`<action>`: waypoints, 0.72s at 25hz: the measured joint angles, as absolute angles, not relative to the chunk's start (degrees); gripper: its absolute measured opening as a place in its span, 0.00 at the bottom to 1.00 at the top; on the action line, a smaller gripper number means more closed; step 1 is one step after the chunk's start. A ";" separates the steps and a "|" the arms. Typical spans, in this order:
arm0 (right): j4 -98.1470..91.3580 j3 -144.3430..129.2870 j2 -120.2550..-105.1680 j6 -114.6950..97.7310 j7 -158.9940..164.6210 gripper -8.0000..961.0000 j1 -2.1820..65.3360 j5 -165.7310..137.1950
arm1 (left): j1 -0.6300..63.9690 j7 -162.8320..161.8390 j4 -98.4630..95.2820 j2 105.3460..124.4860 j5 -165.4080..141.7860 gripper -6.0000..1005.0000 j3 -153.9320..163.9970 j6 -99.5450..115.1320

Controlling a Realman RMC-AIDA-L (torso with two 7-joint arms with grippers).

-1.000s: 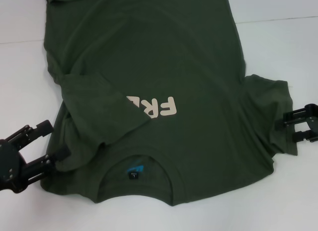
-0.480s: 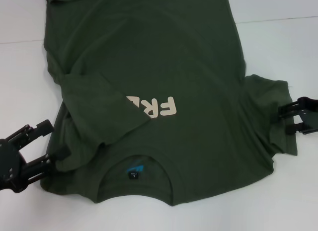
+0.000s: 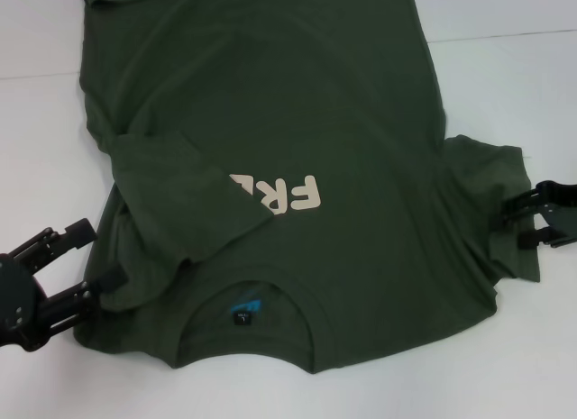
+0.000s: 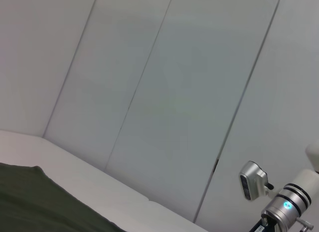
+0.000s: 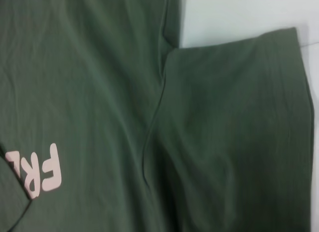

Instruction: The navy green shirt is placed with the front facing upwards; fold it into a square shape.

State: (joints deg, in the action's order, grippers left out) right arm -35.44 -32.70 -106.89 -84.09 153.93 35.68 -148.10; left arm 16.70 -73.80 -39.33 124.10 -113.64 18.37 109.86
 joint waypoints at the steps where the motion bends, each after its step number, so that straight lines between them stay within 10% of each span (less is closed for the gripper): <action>1: -35.48 -32.53 -106.78 -83.78 153.94 0.70 35.68 -148.11 | 16.70 -73.80 -39.31 124.10 -113.64 0.84 18.37 109.86; 18: -36.32 -32.81 -107.01 -78.86 156.08 0.70 36.38 -148.09 | 16.86 -73.91 -39.22 124.19 -113.64 0.84 18.37 109.97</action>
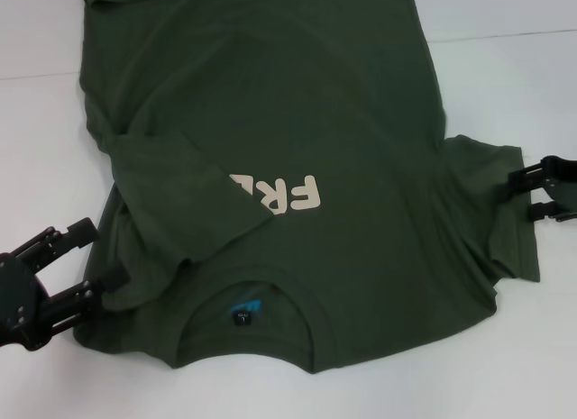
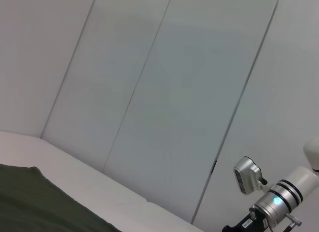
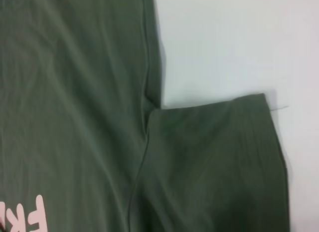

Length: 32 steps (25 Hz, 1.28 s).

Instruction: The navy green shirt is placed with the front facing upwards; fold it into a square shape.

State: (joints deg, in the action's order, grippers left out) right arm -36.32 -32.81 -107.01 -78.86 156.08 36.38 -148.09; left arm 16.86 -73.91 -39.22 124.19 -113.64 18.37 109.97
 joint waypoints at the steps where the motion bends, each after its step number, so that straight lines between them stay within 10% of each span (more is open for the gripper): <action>1: -36.18 -32.92 -107.18 -78.55 156.09 0.70 36.50 -148.09 | 16.86 -73.92 -39.24 124.19 -113.64 0.84 18.37 109.94; 20: -35.67 -34.95 -108.17 -76.22 156.30 0.69 36.83 -148.10 | 16.85 -73.92 -39.26 124.16 -113.64 0.84 18.37 109.85; 31: -36.07 -35.51 -108.18 -77.15 156.07 0.51 37.05 -148.12 | 17.00 -73.91 -39.19 124.10 -113.64 0.84 18.37 109.86; 32: -36.07 -35.51 -108.15 -77.20 156.07 0.38 37.06 -148.12 | 17.03 -73.92 -39.20 124.10 -113.64 0.84 18.37 109.85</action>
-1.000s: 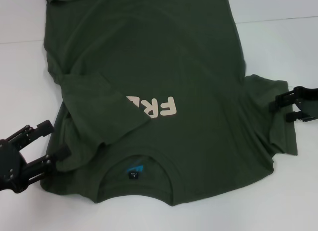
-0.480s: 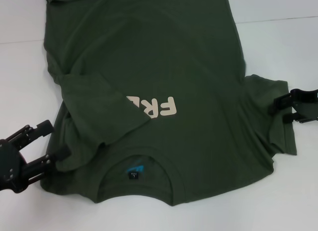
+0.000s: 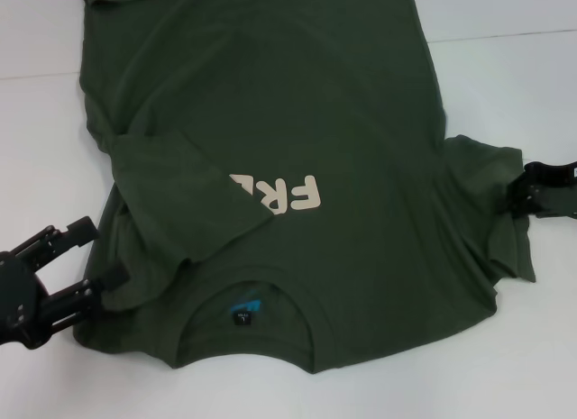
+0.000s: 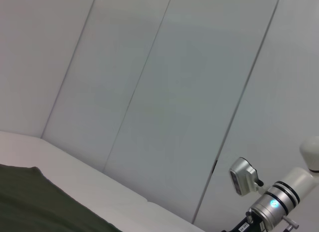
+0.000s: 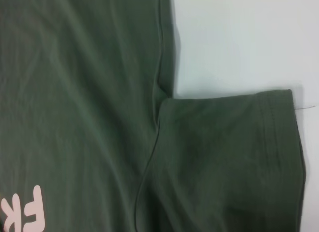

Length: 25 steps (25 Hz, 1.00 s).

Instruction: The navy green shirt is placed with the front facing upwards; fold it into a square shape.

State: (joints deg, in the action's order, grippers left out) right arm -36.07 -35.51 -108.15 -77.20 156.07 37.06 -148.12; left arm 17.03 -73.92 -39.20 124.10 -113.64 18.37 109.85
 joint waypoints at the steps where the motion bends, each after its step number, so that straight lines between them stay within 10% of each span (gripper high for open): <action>1: -36.08 -35.51 -108.12 -77.22 156.07 0.25 37.06 -148.12 | 17.06 -73.91 -39.20 124.10 -113.64 0.84 18.37 109.86; 7: -36.08 -35.51 -108.03 -77.74 156.02 0.03 36.88 -148.12 | 17.05 -73.91 -39.20 124.10 -113.64 0.84 18.37 109.86; 25: -40.44 -34.71 -108.10 -83.45 156.11 0.02 38.23 -146.80 | 17.05 -74.71 -39.20 124.10 -112.13 0.84 18.37 110.39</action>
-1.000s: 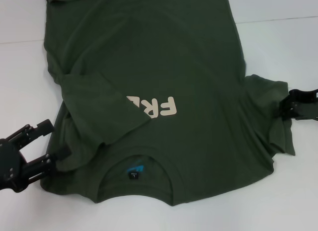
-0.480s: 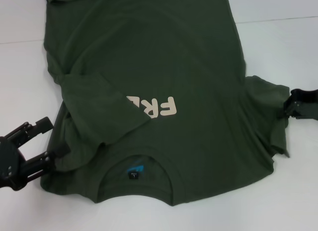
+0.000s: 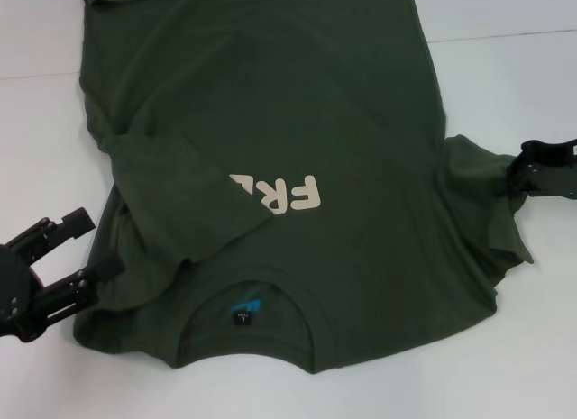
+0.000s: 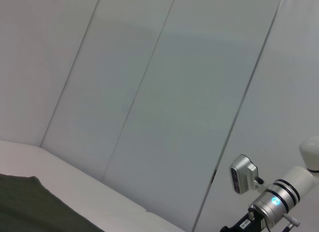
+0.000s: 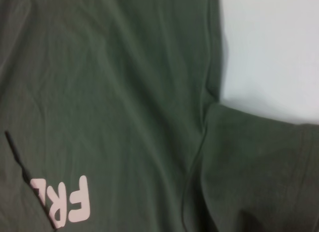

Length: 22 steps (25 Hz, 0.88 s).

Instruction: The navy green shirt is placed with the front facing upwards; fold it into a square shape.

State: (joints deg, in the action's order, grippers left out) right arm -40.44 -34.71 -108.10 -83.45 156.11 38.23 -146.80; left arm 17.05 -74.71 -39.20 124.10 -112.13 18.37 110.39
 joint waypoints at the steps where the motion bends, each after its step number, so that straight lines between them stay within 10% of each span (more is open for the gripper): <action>1: -40.33 -34.71 -108.16 -83.45 156.08 0.02 38.41 -146.79 | 17.05 -74.71 -39.20 124.10 -112.10 0.84 18.37 110.39; 22: -40.06 -35.51 -111.70 -81.85 155.41 0.02 43.21 -145.37 | 16.50 -74.71 -39.38 124.11 -110.65 0.84 16.59 110.04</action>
State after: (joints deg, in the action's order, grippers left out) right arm -40.06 -35.51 -111.70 -81.85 155.41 43.21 -145.37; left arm 16.50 -74.71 -39.38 124.11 -110.65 16.59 110.04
